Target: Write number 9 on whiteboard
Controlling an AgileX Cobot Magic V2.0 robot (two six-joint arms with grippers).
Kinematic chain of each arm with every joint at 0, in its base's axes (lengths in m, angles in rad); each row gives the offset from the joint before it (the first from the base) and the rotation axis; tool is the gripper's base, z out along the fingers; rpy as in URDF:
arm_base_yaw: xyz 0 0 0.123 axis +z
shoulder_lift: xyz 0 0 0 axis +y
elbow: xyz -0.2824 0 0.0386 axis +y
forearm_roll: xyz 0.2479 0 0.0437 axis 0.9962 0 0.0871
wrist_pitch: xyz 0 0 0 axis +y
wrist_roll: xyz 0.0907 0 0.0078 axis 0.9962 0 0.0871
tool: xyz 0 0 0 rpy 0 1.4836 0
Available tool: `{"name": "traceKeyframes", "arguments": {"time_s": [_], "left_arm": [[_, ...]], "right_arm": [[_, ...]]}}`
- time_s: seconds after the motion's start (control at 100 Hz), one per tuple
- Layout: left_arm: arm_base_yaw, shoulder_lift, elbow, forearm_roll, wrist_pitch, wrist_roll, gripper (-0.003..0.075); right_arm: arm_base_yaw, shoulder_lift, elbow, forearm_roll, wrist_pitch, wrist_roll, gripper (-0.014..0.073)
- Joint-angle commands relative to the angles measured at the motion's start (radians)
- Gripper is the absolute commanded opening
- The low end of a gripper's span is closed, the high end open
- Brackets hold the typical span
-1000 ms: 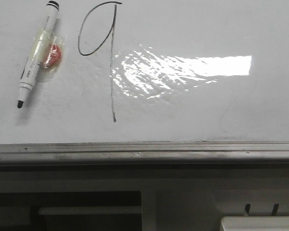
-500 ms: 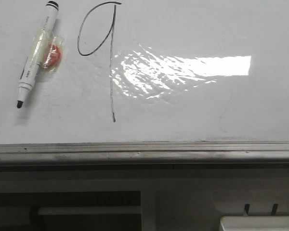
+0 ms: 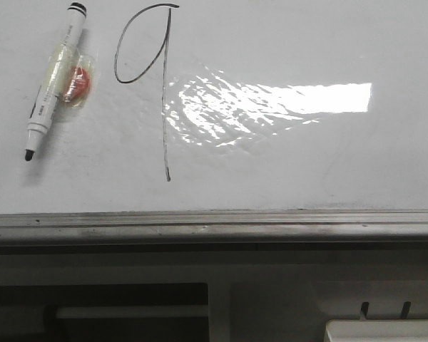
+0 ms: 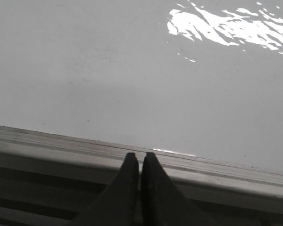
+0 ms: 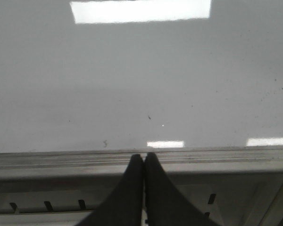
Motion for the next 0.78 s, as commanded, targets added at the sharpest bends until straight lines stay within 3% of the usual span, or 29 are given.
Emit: {"name": "traceKeyframes", "arguments": {"time_s": [0.0,0.77], "left_arm": [[-0.001,-0.027,0.042,-0.007,-0.042,-0.006,-0.002],[-0.001,-0.027,0.042,-0.007,-0.042,-0.006,-0.002]], "right_arm": [[-0.01,-0.015,0.027,-0.007,-0.019,0.002,-0.007],[-0.01,-0.015,0.027,-0.007,-0.008,0.002,-0.007]]}}
